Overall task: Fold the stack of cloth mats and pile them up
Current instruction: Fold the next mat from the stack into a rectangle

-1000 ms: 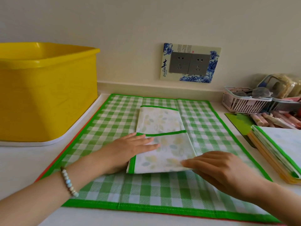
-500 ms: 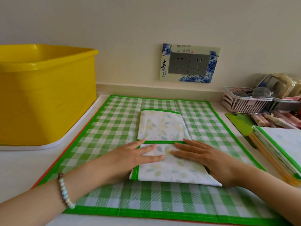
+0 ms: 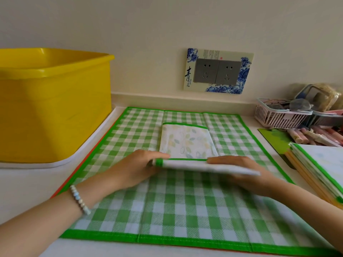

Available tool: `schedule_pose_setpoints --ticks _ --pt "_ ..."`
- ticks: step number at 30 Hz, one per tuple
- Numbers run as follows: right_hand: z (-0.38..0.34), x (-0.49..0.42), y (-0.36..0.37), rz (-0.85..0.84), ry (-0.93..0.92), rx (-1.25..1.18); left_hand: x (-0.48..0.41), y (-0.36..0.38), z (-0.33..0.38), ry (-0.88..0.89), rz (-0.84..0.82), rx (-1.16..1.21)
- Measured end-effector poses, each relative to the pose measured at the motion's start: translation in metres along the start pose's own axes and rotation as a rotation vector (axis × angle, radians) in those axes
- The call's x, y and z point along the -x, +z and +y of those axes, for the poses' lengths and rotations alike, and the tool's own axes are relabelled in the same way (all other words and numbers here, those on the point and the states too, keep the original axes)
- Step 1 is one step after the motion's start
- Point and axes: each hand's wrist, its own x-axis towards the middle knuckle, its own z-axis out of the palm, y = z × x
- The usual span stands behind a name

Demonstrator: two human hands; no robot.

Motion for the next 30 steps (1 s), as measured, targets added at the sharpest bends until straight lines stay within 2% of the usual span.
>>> schedule_pose_setpoints --ticks 3,7,13,19,23,27,30 --pt "-0.001 -0.015 0.003 0.155 0.174 -0.174 -0.012 -0.005 0.000 -0.069 0.120 0.117" --pt "0.001 -0.033 0.003 0.293 0.257 -0.304 -0.026 -0.003 -0.001 -0.117 0.240 0.179" --pt "0.010 -0.046 0.007 0.427 0.449 -0.337 -0.035 -0.002 0.001 -0.176 0.307 0.283" --pt "0.016 -0.061 0.004 0.383 0.590 -0.272 -0.048 -0.004 -0.001 -0.290 0.282 0.225" --pt "0.017 -0.068 0.000 0.308 0.650 -0.272 -0.061 -0.013 0.000 -0.355 0.141 -0.027" --pt "0.017 -0.071 0.000 0.302 0.672 -0.276 -0.077 -0.005 0.005 -0.267 0.167 -0.217" --pt "0.014 -0.070 0.001 0.304 0.684 -0.293 -0.088 0.005 0.005 -0.181 0.165 -0.200"
